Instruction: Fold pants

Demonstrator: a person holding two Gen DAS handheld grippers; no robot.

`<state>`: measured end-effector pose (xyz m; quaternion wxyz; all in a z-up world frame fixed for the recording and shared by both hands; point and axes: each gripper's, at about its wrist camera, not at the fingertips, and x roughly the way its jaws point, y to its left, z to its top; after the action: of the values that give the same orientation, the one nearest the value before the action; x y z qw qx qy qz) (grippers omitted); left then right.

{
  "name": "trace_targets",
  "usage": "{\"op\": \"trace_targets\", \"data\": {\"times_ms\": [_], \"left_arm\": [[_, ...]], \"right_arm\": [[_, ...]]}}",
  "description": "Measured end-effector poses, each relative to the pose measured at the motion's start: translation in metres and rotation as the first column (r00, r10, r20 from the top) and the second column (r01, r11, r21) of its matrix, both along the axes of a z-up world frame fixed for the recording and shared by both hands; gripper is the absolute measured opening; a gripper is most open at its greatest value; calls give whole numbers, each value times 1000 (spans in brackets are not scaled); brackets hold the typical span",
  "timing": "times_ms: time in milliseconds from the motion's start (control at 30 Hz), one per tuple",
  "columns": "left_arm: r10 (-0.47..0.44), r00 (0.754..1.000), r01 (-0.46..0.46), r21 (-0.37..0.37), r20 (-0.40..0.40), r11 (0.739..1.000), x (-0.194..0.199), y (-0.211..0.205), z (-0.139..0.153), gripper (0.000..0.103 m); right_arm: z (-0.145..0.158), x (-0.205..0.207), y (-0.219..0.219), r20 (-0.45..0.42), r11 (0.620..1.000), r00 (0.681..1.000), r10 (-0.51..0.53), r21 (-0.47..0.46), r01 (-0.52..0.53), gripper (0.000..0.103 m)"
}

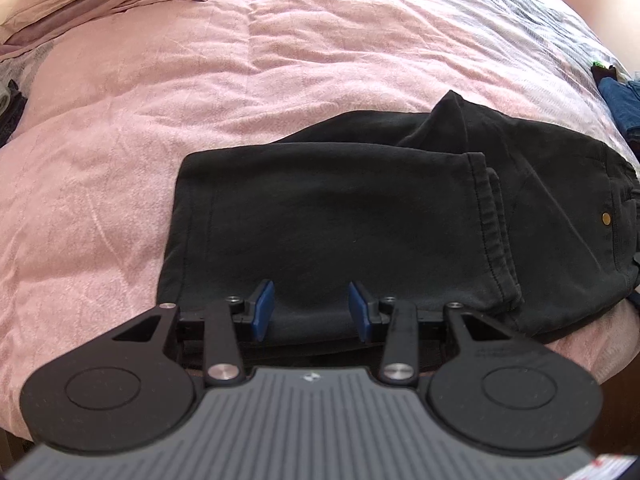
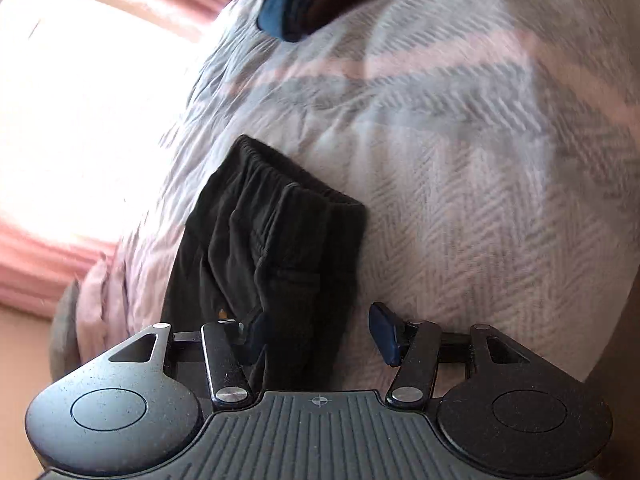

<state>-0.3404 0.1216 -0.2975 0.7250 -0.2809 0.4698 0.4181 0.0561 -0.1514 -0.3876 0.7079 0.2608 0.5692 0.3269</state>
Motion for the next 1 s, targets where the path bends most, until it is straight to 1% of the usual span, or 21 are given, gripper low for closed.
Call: {"op": "trace_targets", "data": {"times_ms": [133, 167, 200, 233, 267, 333, 367, 400, 500, 533, 600, 633, 667, 733, 767, 800, 833, 867, 900, 933, 1000], "left_arm": [[-22, 1000, 22, 10, 2, 1000, 8, 1, -6, 36], [-27, 1000, 27, 10, 12, 1000, 9, 1, -7, 36], [-32, 999, 32, 7, 22, 999, 10, 1, -8, 36], [-31, 999, 31, -2, 23, 1000, 12, 2, -11, 36], [-25, 1000, 25, -11, 17, 1000, 13, 3, -15, 36], [-12, 1000, 13, -23, 17, 1000, 14, 4, -19, 35], [-11, 1000, 11, -24, 21, 1000, 14, 5, -20, 35], [-14, 1000, 15, -24, 23, 1000, 13, 5, -21, 35], [-29, 999, 30, -25, 31, 999, 12, 6, -24, 35], [-34, 999, 35, -23, 39, 999, 10, 6, -24, 35], [-38, 998, 39, -23, 57, 999, 7, 7, -26, 34], [-36, 997, 38, -28, 62, 999, 5, 8, -27, 34], [-36, 997, 38, -30, 68, 999, 4, 8, -28, 34], [-38, 996, 41, -30, 77, 999, 4, 9, -30, 34], [-40, 996, 43, -30, 84, 999, 3, 10, -29, 34], [-40, 995, 43, -33, 94, 999, 1, 11, -28, 34], [-33, 993, 37, -37, 112, 999, -2, 13, -27, 34], [-22, 991, 28, -40, 130, 999, -7, 15, -24, 33], [-10, 989, 16, -38, 145, 999, -14, 17, -21, 33], [6, 988, -1, -29, 157, 1000, -22, 20, -17, 33], [33, 982, -31, -15, 186, 999, -42, 24, -8, 33]], "right_arm": [[-5, 3, -7, -30, 999, 999, -28, 43, 29, 53], [-6, 3, -8, -26, 997, 999, -21, 74, 22, 52], [-7, 4, -9, -31, 992, 999, -11, 127, 15, 52], [-8, 3, -10, -42, 983, 999, -6, 182, 14, 52], [-8, 2, -11, -49, 977, 999, -12, 213, 22, 52], [-11, 2, -13, -50, 975, 999, -14, 219, 24, 52], [-14, 3, -11, -45, 979, 999, -11, 201, 20, 52], [-18, 3, -10, -41, 983, 999, -3, 184, 11, 48], [-23, 5, -7, -63, 982, 998, -9, 189, 21, 40], [-22, 6, -6, -75, 980, 997, -11, 196, 26, 32], [-16, 2, -7, -63, 979, 998, -22, 200, 35, 24], [-8, -2, -7, -21, 984, 1000, -18, 179, 22, 20], [-3, -7, -6, 26, 991, 1000, -7, 132, 4, 19], [8, -11, 1, 72, 999, 997, 1, 49, -4, 15], [18, -13, 8, 95, 1000, 995, 4, 6, -4, 15], [30, -16, 20, 144, 998, 989, 31, -51, -24, 14], [45, -22, 30, 200, 993, 977, 68, -112, -46, 13], [65, -33, 40, 271, 981, 955, 119, -179, -72, 13], [85, -48, 51, 348, 966, 920, 181, -239, -100, 12], [106, -65, 61, 427, 949, 870, 246, -290, -126, 12], [144, -106, 90, 567, 919, 741, 360, -354, -176, 12]]}}
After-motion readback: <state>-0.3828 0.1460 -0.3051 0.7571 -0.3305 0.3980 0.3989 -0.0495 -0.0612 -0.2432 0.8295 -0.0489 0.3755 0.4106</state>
